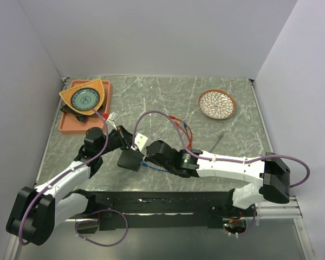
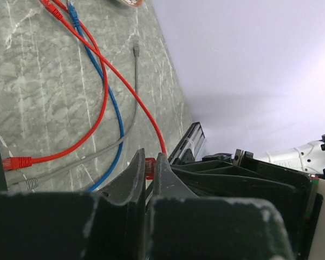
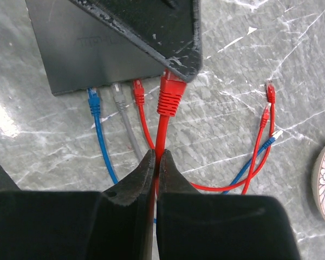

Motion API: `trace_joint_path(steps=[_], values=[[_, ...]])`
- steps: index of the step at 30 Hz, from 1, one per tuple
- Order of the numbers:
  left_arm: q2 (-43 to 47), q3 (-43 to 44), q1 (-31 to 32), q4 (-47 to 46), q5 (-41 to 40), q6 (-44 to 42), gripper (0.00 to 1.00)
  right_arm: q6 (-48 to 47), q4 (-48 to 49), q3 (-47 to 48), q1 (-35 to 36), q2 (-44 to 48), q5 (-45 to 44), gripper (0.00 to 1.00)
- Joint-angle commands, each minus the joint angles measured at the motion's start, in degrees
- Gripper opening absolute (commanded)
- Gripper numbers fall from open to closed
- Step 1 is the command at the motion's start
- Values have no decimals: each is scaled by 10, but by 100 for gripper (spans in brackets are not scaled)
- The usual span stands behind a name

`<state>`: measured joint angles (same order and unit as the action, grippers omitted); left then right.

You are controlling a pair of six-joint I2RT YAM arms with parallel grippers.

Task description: Insert the plug into the switch port

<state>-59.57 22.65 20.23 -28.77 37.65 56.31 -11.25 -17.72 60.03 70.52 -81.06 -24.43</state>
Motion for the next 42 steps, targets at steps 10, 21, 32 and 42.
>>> trace_joint_path(steps=[10, 21, 32, 42], values=[[31, -16, 9, -29, -56, 16, 1, 5, 47, 11, 1, 5, -31, 14], [94, -51, 17, -15, -140, 61, 1, 62, 79, -27, -56, 89, 124, 62], [108, -49, 17, 12, -156, 62, 1, 164, 203, -102, -181, 156, 396, 93], [96, -39, 17, 17, -153, 58, 1, 183, 193, -56, -175, 88, 312, 70]])
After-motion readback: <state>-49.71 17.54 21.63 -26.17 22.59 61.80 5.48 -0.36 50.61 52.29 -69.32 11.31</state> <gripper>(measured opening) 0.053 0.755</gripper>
